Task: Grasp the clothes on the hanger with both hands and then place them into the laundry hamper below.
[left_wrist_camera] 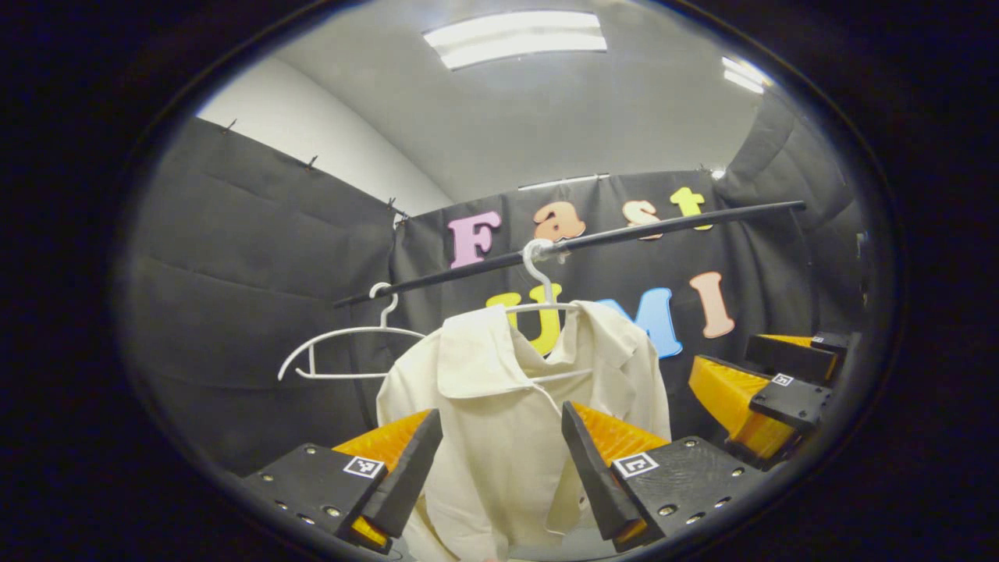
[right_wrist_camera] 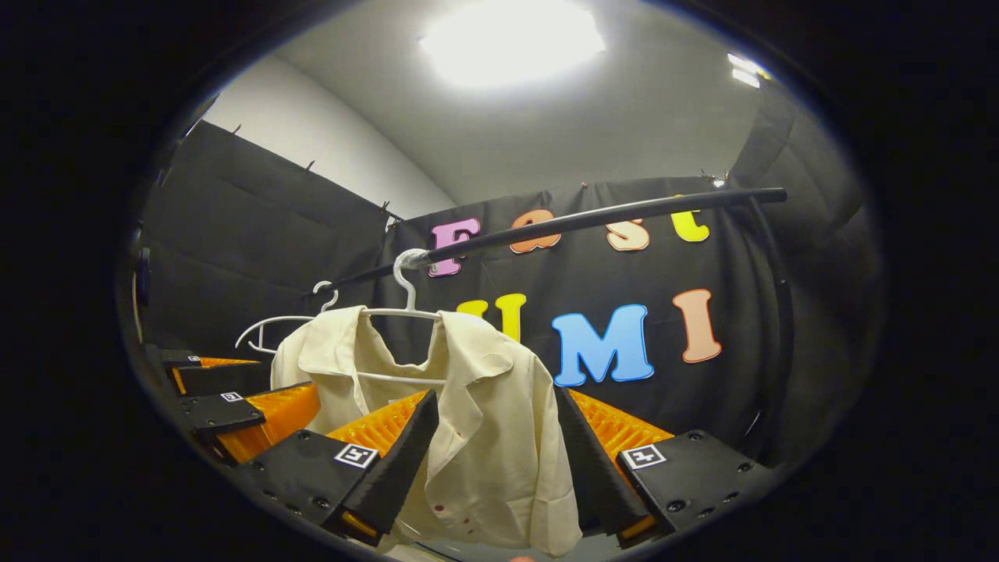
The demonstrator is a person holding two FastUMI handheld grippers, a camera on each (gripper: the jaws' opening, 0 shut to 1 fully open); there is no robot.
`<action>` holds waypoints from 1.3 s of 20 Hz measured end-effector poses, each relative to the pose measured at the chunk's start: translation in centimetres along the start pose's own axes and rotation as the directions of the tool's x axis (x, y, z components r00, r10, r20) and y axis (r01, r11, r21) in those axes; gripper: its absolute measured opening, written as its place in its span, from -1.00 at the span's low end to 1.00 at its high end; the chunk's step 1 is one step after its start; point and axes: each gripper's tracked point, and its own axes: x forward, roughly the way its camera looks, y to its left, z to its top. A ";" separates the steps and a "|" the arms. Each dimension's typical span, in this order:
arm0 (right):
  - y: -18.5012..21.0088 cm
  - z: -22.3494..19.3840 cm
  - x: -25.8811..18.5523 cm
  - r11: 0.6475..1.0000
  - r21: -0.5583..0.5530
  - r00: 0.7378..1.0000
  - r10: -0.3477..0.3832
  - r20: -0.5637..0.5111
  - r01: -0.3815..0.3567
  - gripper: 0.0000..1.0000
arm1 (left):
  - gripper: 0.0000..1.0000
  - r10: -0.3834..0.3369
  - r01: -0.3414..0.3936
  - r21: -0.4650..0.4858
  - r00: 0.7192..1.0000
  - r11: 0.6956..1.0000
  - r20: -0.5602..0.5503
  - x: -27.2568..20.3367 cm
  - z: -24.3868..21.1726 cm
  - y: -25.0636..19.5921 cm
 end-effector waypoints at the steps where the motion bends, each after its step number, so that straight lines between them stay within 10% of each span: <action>1: 0.0 -0.2 0.8 1.000 0.003 1.000 0.011 -0.002 -0.011 0.95 | 0.79 0.001 -0.001 0.005 1.000 1.000 -0.001 0.7 -0.2 -0.3; 26: 4.0 -10.4 14.7 0.974 0.149 0.967 0.193 -0.169 -0.168 0.90 | 0.79 0.215 -0.211 0.070 0.974 0.975 -0.070 12.7 -6.4 2.0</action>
